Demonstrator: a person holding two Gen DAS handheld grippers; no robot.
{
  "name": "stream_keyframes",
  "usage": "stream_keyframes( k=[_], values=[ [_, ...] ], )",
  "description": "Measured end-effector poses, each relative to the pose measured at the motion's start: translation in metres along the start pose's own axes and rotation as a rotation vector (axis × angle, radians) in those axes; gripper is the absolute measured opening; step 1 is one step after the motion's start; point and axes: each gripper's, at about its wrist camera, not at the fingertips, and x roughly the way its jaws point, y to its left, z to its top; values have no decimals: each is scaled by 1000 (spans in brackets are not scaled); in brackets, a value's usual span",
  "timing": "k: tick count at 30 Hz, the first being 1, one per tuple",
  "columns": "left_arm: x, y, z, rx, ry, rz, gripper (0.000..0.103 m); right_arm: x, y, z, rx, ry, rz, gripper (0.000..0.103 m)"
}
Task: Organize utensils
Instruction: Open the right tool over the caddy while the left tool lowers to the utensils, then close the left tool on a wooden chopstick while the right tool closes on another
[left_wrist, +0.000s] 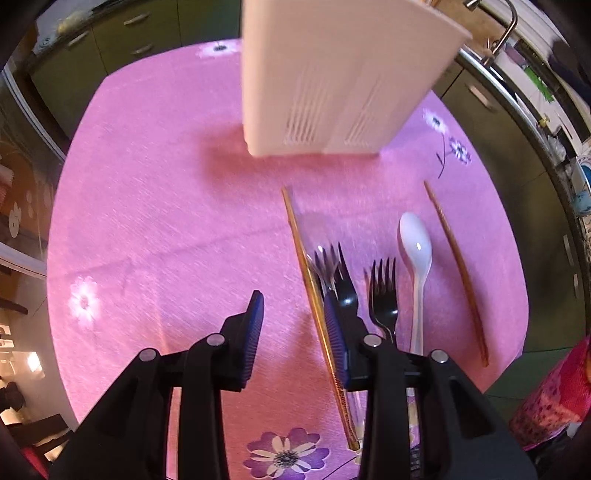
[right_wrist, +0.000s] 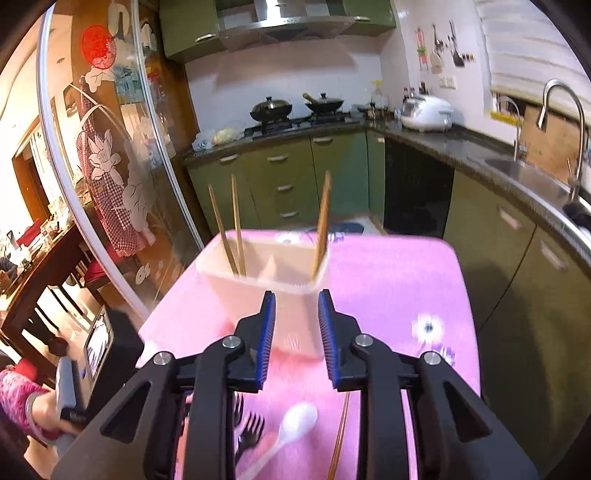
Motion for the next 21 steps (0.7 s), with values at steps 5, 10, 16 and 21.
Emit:
stream_keyframes(
  k=[5,10,16,21],
  values=[
    [7,-7,1,7,16,13,33,-7,-22,-32,58,30,9,24],
    [16,-9,5,-1,34,25,33,-8,-38,-49,95,55,4,24],
    [23,-6,10,-10,54,55,33,-2,-41,-64,104,100,-7,42],
    [27,-4,12,-22,65,63,33,12,-38,-77,85,153,-24,54]
  ],
)
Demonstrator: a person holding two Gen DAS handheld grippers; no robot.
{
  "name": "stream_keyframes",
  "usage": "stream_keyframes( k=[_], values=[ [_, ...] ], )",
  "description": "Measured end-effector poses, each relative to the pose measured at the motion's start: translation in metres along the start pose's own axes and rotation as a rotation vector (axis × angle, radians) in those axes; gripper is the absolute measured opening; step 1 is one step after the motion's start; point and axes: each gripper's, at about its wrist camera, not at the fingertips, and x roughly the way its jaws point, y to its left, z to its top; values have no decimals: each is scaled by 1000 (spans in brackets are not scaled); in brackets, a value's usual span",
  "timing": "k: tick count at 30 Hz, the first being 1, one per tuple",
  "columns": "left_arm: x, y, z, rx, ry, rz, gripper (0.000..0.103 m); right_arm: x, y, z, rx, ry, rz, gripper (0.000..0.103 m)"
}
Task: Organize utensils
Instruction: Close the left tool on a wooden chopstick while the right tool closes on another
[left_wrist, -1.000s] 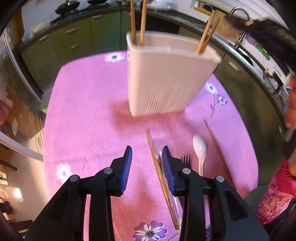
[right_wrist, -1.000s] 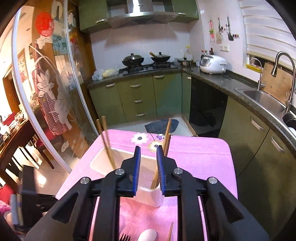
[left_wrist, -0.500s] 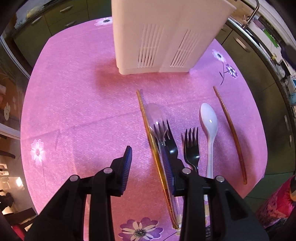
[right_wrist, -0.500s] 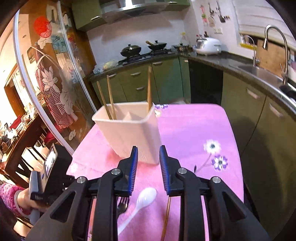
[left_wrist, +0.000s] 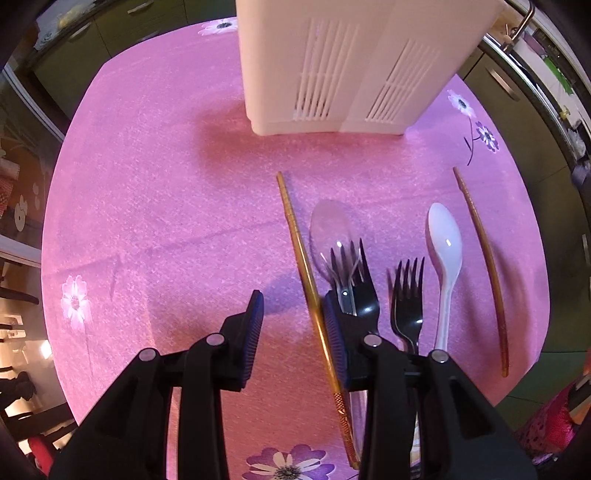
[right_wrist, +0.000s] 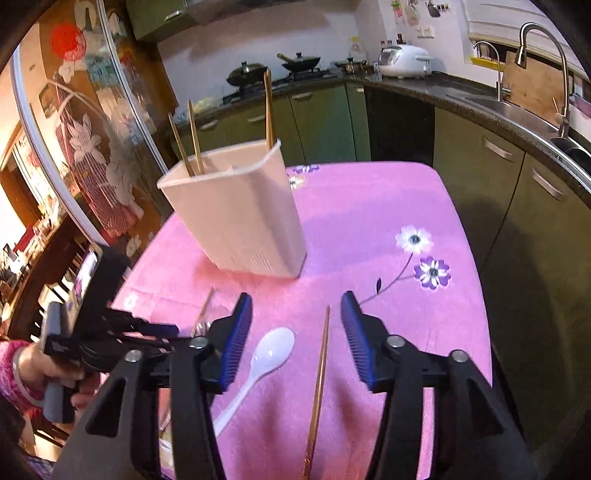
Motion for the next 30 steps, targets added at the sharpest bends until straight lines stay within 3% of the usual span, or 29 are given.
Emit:
stream_keyframes(
  k=[3,5,8,13,22,30],
  values=[
    [3,-3,4,0,-6,4,33,6,1,-1,-2,17,-6,55],
    [6,-7,9,7,-8,7,33,9,0,-4,-8,26,-22,64],
    [5,-7,8,24,-7,41,13,14,-2,-6,-18,48,-30,69],
    [4,4,12,-7,6,2,7,32,-5,-10,-40,122,-57,79],
    [-22,7,13,-2,-83,-11,7,89,-11,-26,-65,331,-71,67],
    [-49,11,8,-3,-201,-17,7,108,0,-30,-107,386,-93,65]
  ],
)
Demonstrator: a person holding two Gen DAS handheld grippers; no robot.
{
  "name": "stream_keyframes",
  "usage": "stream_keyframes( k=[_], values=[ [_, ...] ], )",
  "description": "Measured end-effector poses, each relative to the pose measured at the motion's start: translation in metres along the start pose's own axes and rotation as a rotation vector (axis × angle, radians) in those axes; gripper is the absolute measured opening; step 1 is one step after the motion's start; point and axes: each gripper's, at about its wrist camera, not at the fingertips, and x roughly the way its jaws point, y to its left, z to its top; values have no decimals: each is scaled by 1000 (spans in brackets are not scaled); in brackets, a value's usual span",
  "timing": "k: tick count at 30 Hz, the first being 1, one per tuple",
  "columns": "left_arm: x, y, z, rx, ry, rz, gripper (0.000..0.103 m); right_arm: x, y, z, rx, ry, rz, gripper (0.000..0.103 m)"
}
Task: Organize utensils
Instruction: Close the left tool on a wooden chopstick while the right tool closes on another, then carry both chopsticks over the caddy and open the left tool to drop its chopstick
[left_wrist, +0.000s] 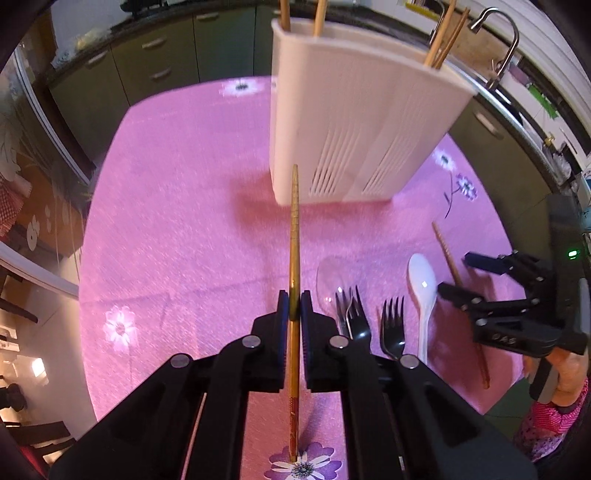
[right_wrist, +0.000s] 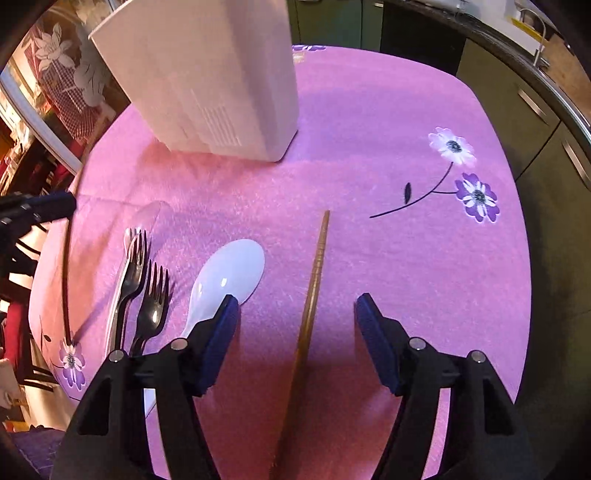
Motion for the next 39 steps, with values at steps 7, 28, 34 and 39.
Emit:
stream_keyframes(
  k=[7,28,34,39],
  values=[
    [-26,5,-5,27,-70,19,7,7,7,4,-19,2,-73,42],
    [-70,1,-7,54,-180,4,7,-74,-3,-1,53,-239,54,7],
    [-91,-5,-7,69,-223,-7,7,-116,-8,-8,59,-327,64,7],
    [-107,-10,-1,80,-262,-13,7,-134,-7,-16,55,-366,80,7]
  ],
)
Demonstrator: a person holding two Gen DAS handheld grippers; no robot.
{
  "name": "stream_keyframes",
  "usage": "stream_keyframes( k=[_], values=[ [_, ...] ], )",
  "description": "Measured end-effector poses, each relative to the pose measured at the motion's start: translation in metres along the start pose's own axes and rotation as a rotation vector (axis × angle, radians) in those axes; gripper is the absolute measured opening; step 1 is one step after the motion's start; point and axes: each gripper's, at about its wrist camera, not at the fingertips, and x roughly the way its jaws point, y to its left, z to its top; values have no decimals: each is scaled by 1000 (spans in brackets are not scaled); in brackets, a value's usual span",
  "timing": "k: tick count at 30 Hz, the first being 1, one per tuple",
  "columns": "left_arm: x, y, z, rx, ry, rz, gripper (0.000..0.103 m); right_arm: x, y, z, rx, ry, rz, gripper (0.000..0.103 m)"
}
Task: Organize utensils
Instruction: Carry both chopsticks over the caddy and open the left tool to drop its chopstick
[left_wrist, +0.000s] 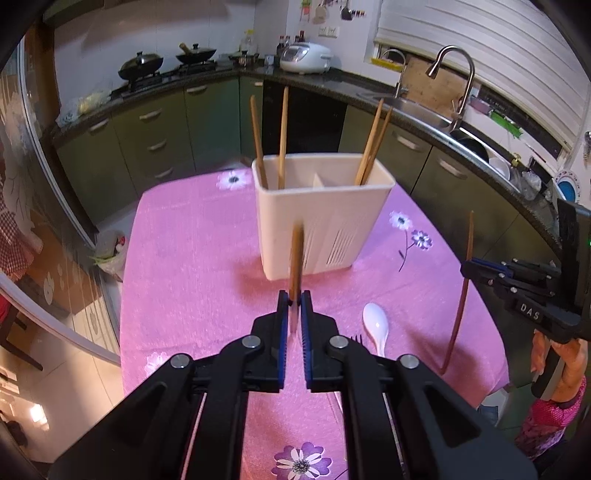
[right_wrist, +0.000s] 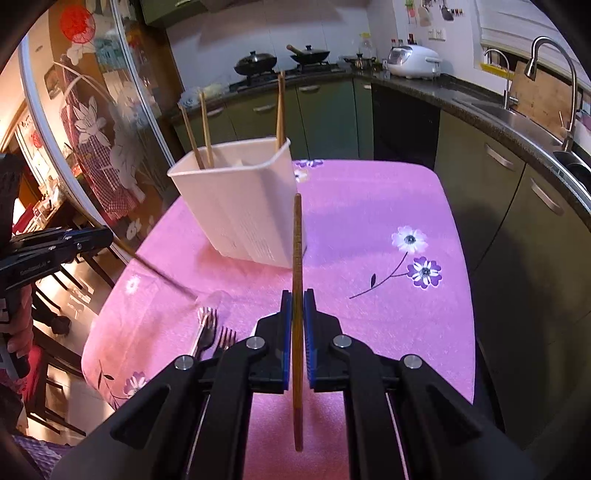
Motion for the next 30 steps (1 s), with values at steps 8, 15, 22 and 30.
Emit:
stream_keyframes(
  k=[8,15,22,30],
  values=[
    [-34,-7,39,18,-109,1,7,-26,6,15,-11,-78,14,7],
    [-65,-14,90,35,-222,15,7,-38,11,28,-25,-111,24,7],
    [-70,-17,135,20,-295,21,7,-38,11,28,-26,-104,28,7],
    [-22,-11,141,7,-235,50,7,-41,9,30,-27,-116,27,7]
  ],
)
